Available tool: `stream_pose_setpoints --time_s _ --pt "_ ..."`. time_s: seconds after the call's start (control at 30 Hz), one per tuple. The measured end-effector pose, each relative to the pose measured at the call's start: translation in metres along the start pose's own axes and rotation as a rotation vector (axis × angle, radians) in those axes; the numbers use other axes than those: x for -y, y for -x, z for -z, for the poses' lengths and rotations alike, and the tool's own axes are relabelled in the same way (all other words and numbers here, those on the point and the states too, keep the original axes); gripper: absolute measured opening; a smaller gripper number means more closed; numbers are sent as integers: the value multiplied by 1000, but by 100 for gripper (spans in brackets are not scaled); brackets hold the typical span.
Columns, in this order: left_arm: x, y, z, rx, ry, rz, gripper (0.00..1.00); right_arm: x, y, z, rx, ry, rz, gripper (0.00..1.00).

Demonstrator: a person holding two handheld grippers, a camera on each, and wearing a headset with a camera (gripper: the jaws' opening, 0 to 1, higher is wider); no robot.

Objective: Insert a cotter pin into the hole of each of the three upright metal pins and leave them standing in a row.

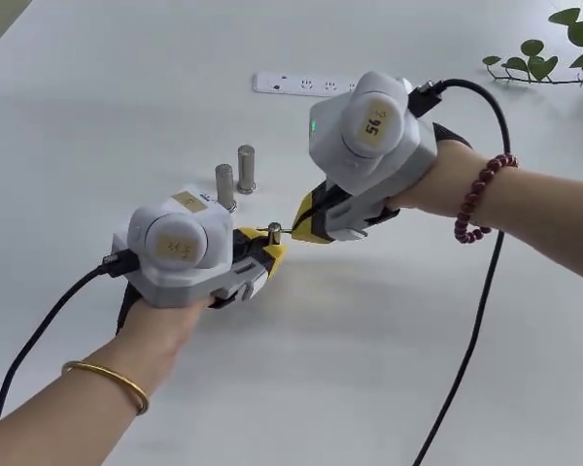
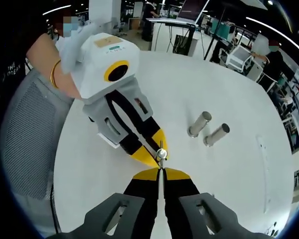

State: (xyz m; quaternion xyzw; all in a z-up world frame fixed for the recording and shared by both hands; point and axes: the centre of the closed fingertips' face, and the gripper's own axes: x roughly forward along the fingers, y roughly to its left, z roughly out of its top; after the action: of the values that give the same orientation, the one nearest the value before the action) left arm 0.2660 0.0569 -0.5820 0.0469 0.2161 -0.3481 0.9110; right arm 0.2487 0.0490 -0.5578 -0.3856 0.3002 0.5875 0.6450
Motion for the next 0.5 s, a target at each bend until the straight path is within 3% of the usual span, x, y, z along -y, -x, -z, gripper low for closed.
stream_pose_setpoints --time_s 0.5 --pt "1 0 1 7 12 -6 7 5 -8 0 1 -13 7 0"
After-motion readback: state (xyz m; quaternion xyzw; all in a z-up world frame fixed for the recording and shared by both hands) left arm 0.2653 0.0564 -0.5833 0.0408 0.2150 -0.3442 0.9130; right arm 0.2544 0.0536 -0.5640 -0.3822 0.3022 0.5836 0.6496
